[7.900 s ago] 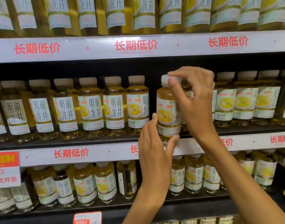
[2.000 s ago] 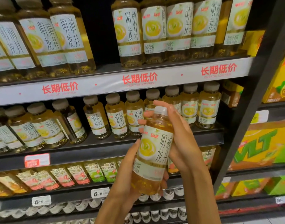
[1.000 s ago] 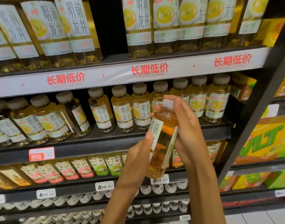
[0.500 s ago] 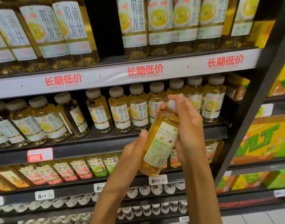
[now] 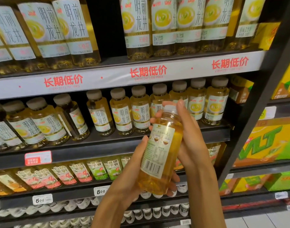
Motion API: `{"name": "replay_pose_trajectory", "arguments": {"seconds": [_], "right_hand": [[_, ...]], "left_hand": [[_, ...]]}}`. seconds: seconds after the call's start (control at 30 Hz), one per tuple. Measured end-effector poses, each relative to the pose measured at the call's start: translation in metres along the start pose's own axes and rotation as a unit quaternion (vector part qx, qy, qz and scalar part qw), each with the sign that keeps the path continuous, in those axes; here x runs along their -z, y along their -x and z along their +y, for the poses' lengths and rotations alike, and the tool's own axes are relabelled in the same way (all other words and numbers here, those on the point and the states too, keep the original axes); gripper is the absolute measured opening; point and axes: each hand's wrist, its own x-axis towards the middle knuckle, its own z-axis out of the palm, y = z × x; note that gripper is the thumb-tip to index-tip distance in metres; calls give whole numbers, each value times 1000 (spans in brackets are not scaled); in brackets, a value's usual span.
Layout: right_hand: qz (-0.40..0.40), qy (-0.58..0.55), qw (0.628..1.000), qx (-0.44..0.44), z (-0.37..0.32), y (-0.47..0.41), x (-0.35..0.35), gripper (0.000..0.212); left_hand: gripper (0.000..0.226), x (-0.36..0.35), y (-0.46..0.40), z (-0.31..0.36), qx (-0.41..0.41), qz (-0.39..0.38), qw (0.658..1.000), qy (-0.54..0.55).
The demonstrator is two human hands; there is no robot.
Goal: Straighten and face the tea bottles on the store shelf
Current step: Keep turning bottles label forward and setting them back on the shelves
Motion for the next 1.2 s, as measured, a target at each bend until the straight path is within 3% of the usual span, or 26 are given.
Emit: {"name": "replay_pose_trajectory", "arguments": {"seconds": [0.13, 0.27, 0.33, 0.43, 0.53, 0.63, 0.73, 0.9, 1.07, 1.2], "right_hand": [[8, 67, 998, -1, 1, 1, 0, 34], [30, 77, 996, -26, 3, -2, 0, 37], [37, 63, 996, -42, 4, -3, -1, 39], [21, -11, 998, -59, 6, -4, -6, 41], [-7, -52, 997, -62, 9, -2, -9, 39], [-3, -46, 998, -38, 10, 1, -8, 31], [2, 26, 1000, -7, 8, 4, -5, 30], [-2, 100, 995, -10, 9, 5, -1, 41], [-18, 39, 998, -47, 12, 3, -2, 42], [10, -35, 989, -142, 16, 1, -5, 61]], "left_hand": [[86, 0, 1, 1, -31, 85, 991, -94], [60, -5, 4, 2, -57, 100, 987, -112], [63, -3, 5, 2, -56, 97, 992, -63], [73, -7, 10, 6, -29, 14, 994, 103], [72, -3, 10, 3, -26, -44, 985, 168], [78, 3, 12, 0, -20, -45, 994, 98], [78, 10, 13, 0, -19, 26, 999, 16], [69, 8, 16, -3, -14, 47, 998, 23], [76, 6, 21, -6, -12, -71, 987, 145], [73, -4, 29, 0, -51, -128, 965, 225]]}}
